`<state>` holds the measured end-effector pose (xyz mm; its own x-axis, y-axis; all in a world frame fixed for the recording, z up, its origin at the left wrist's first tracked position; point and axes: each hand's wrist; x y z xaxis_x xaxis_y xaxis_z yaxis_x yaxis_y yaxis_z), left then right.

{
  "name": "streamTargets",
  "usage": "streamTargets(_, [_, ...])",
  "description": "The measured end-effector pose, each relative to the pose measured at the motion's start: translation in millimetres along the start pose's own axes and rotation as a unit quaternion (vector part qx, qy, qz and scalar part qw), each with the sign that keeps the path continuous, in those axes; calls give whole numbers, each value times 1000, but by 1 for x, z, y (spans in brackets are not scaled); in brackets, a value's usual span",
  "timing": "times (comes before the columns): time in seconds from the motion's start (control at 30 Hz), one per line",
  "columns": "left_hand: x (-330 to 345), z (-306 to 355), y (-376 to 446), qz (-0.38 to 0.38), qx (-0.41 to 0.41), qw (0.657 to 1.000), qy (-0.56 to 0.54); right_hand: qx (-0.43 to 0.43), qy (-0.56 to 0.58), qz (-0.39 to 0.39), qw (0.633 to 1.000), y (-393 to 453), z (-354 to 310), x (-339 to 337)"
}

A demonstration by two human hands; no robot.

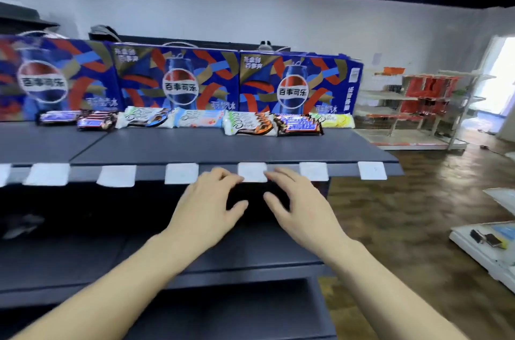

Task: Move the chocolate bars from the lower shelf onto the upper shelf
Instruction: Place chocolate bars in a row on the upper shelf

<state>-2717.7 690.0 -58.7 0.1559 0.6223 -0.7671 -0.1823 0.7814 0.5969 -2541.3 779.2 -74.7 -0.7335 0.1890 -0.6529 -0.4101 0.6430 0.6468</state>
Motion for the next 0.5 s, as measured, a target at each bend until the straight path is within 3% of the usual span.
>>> streamTargets(0.17, [-26,-40,-82,-18,-50,997,61,19,68,-44,997,-73,-35,39])
streamTargets(0.3, [-39,-74,-133,-46,-53,974,215,-22,14,-103,994,-102,-69,80])
streamTargets(0.5, [-59,-123,-196,-45,-127,967,216,-70,45,-164,983,-120,-144,141])
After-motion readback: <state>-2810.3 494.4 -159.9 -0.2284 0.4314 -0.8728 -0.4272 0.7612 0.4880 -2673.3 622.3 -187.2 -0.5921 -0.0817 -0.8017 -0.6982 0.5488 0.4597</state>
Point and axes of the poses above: each hand's wrist, its own y-axis towards the middle knuckle, its own x-axis out of the palm, z = x × y, and after that the axes turned 10 degrees about z, right-handed
